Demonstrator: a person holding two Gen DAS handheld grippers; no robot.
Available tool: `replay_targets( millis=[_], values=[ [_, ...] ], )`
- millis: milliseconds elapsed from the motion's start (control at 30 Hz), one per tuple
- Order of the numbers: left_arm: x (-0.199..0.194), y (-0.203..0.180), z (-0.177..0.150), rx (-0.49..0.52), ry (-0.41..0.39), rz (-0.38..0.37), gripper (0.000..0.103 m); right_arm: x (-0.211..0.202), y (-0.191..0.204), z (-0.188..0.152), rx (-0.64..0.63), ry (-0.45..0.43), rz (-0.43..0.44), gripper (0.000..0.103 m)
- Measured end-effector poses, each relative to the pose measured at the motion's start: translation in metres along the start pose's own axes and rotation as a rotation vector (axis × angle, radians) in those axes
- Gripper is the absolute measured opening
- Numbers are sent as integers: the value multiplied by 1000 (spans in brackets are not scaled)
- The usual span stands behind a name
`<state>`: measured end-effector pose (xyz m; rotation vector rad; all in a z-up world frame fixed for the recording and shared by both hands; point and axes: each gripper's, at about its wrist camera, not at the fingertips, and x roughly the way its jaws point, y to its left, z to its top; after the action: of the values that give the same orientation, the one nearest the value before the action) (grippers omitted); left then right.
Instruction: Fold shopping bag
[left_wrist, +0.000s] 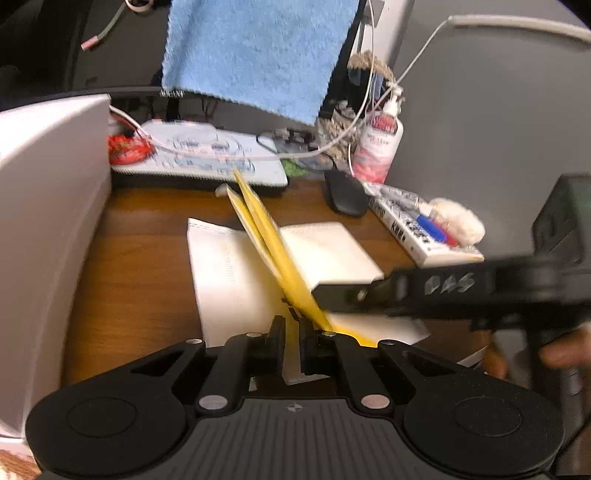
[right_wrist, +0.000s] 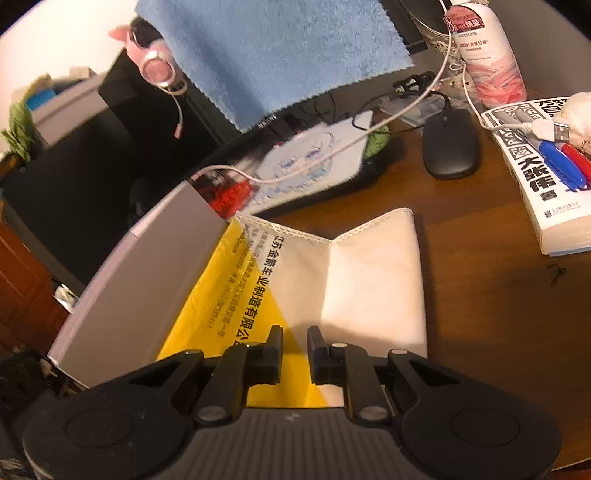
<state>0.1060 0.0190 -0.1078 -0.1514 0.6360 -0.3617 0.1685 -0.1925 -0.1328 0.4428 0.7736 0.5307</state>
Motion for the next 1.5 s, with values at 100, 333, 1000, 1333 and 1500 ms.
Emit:
replay_targets(
  millis=[100,333,1000,1333,1500],
  values=[
    [-21,1,6,-7,-40,-14,6,3,4,-3,-43,0,-40,11],
    [-63,-2,31,10,-141,-34,6,6,20,-9,-155,-3,-115,7],
    [29,11,19,-39,86,40,6,-13,11,-21,-115,10,-71,7],
    [30,14,13,-29,80,49,6,-27,1,-10,-40,-6,14,15],
    [29,16,13,-37,76,42,6,-59,-17,3,24,-135,-18,39]
  ],
)
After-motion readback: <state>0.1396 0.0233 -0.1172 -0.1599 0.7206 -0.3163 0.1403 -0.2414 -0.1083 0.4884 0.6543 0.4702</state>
